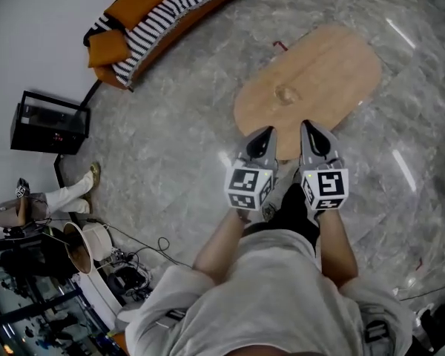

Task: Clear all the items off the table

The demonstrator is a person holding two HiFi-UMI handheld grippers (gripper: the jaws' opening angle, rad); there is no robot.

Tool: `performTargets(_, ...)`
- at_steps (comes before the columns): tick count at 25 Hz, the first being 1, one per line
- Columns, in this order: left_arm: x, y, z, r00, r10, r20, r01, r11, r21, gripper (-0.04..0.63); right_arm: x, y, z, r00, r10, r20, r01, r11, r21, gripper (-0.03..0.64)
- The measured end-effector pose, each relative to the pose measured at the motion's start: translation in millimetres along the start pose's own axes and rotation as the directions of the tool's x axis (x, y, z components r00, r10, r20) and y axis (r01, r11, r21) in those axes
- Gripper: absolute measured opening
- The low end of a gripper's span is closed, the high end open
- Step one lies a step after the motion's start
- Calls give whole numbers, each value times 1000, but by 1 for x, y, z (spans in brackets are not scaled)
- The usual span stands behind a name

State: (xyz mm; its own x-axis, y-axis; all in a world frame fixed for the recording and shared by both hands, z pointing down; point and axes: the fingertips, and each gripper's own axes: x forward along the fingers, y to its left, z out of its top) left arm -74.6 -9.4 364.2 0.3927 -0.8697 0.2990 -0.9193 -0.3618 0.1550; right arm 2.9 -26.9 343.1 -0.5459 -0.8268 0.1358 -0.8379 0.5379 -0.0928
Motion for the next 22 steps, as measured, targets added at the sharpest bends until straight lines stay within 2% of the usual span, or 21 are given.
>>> performTargets(5,59,45,15,997,30,-67,-32,999,-24,21,75,-30,6,999,17,-34,-15,998,58,6)
performTargets(10,116,60,12,993,49,-109,-53,998,-30,20,127,-71,-17,996,25,-86,-18,996,84,6)
performTargets(18,176,93,-27,973,22,-229,-34,998,-50,21,185,-103,-72,979,84,-184,-53,984,168,6)
performTargets(22,184,104,-75,943,-18,-333,16,1000,-9,20,202,-108,-122,961,104,-258,-52,979,199,6)
